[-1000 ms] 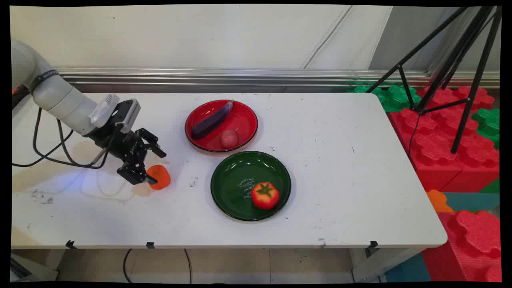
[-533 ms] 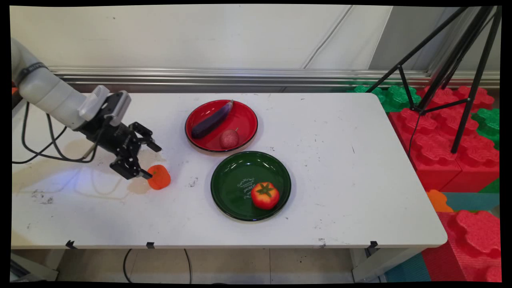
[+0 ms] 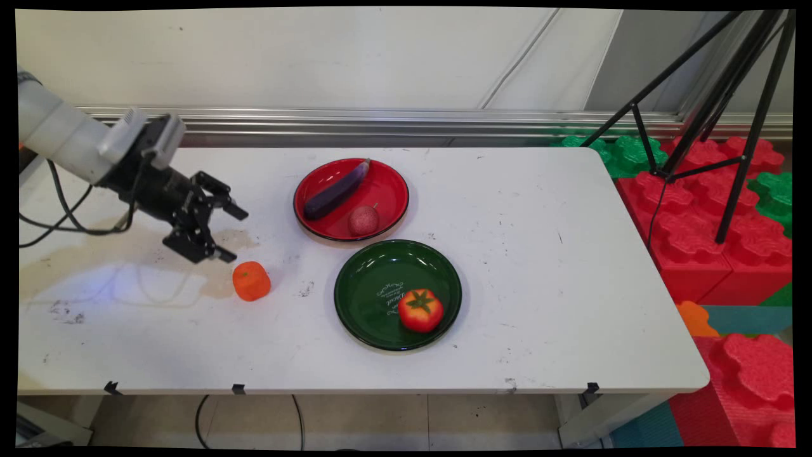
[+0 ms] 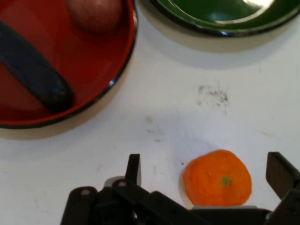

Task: Pick up the eggplant from the red plate

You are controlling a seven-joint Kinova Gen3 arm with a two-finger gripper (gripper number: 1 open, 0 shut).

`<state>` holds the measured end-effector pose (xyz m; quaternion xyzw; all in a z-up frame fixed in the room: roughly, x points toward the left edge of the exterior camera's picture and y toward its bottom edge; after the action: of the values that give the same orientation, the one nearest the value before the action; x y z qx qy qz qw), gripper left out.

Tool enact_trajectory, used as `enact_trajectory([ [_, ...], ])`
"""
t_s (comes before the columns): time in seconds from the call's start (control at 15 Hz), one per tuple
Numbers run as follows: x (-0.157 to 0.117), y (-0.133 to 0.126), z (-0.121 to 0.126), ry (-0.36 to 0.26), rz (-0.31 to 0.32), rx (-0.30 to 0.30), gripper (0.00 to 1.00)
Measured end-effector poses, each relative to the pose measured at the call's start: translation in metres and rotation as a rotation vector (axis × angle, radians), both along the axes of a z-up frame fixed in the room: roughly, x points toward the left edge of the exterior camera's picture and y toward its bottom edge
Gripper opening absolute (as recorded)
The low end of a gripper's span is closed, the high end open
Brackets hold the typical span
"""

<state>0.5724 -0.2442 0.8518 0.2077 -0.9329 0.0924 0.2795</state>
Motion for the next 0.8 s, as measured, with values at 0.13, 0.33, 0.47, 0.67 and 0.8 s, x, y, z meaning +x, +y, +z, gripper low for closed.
enact_trajectory([
  [0.13, 0.003, -0.002, 0.009, 0.023, 0.027, -0.012, 1.00],
  [0.33, 0.005, -0.010, 0.025, 0.068, 0.077, -0.036, 1.00],
  [0.47, 0.005, -0.015, 0.031, 0.088, 0.104, -0.046, 1.00],
  [0.67, 0.002, -0.027, 0.035, 0.110, 0.138, -0.058, 1.00],
  [0.8, -0.002, -0.037, 0.035, 0.118, 0.158, -0.066, 1.00],
])
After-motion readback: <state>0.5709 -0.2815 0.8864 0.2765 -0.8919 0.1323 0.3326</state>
